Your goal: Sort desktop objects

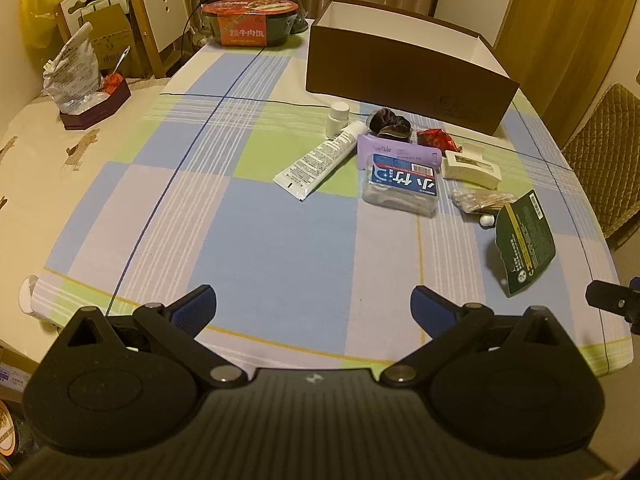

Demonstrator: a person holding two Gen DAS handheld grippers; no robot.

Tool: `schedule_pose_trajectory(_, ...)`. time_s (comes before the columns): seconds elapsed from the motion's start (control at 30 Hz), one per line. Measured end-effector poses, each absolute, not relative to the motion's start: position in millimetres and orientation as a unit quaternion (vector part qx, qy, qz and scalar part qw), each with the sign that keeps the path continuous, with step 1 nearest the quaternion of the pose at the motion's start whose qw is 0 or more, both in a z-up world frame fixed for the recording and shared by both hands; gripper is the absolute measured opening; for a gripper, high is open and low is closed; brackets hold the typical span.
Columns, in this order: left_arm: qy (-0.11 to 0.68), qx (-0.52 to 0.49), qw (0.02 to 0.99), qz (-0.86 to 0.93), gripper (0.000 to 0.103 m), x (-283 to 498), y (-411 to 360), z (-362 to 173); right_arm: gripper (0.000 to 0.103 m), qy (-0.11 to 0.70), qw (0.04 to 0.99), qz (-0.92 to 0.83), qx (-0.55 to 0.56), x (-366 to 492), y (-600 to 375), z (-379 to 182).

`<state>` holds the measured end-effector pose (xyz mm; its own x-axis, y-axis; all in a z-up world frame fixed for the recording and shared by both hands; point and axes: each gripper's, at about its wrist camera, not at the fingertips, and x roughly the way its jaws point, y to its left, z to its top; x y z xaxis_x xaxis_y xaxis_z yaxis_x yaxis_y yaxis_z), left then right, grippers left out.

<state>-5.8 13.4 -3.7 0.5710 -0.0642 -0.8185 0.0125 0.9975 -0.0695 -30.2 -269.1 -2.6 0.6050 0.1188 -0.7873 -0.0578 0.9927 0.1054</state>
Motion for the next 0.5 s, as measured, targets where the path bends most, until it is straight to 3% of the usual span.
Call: schedule_pose_trajectory(0.5,0.467,-0.036,0.883,-0.025,0.102,-1,22,-5,0.103,0.444,0.894,0.057,0.029,-25,-259,-5)
